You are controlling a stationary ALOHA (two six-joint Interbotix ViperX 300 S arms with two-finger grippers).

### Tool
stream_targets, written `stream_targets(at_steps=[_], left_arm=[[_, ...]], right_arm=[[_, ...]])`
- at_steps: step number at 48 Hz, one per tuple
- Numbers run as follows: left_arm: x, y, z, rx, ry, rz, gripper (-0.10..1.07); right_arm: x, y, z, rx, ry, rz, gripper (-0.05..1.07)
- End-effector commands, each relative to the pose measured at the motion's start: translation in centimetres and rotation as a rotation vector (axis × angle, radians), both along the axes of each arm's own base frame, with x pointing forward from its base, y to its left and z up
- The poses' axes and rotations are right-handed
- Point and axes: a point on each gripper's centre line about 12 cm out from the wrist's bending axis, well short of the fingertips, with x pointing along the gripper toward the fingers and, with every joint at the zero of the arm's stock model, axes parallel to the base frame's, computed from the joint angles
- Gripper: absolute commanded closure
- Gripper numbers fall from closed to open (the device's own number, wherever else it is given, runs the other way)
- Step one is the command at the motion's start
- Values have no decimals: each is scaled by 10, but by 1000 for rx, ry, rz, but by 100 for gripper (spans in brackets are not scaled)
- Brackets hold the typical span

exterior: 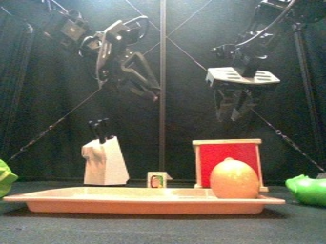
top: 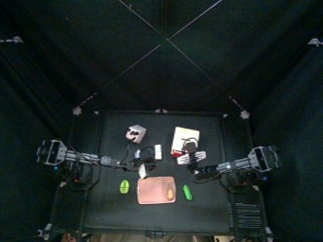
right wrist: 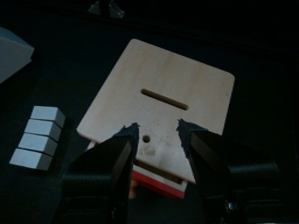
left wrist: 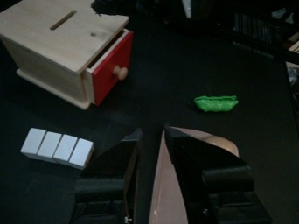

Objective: Grab egg

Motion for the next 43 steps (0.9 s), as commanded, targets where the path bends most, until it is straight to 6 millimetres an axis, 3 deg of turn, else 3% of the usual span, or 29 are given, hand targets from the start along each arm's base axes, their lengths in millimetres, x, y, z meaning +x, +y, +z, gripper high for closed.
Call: stream_targets(at_steps=[1, 16, 43], left_arm=[[-1, -12, 13, 16, -40, -35, 24], [-1, -32, 0, 45, -9, -84, 7], [9, -67, -28, 66, 60, -160, 7]], right_arm=[[-3, 0, 12, 7, -40, -1, 23], [-6, 4, 12, 8, -38, 13, 23], [-6, 6, 12, 8, -38, 18, 23]])
